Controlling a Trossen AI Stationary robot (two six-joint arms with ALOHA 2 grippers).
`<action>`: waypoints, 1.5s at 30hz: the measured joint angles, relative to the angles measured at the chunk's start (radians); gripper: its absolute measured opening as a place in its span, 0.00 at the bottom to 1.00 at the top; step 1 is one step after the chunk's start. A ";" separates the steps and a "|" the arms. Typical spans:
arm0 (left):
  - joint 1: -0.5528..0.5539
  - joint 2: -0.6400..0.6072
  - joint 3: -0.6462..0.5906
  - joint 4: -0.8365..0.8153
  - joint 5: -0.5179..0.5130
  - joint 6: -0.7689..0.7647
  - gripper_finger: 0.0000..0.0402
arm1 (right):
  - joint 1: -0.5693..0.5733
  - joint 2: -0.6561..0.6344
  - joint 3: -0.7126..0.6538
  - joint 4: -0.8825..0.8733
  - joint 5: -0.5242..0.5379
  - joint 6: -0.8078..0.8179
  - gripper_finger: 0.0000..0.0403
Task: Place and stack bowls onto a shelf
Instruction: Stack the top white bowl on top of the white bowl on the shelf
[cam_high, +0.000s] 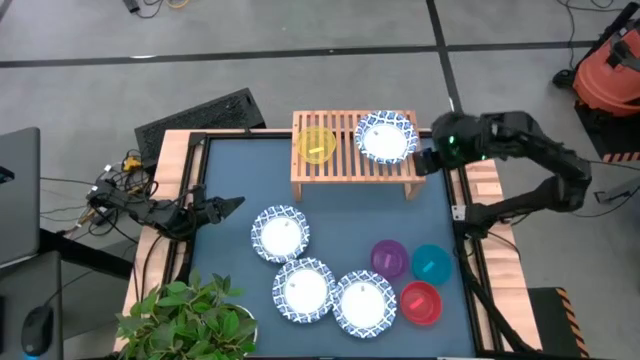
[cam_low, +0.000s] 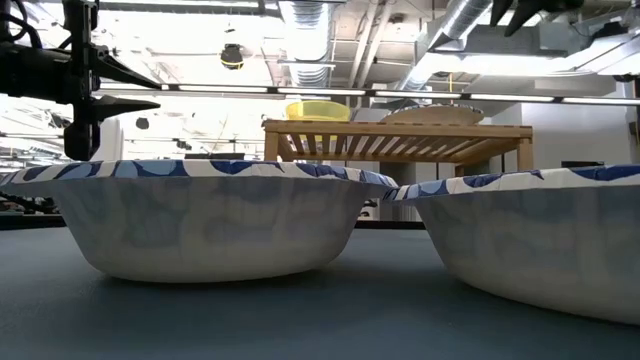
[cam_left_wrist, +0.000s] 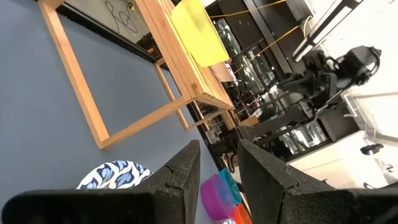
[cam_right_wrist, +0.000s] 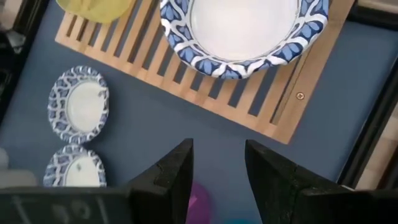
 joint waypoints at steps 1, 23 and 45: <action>0.000 0.000 0.000 0.000 0.000 0.000 0.23 | 0.042 0.009 0.000 0.000 0.030 0.035 0.42; 0.000 0.000 0.000 -0.007 0.000 -0.010 0.23 | 0.364 0.529 -0.001 0.355 0.061 0.046 0.42; 0.000 0.004 0.000 0.001 0.181 0.048 0.23 | 0.435 0.920 -0.002 0.884 0.064 0.488 0.49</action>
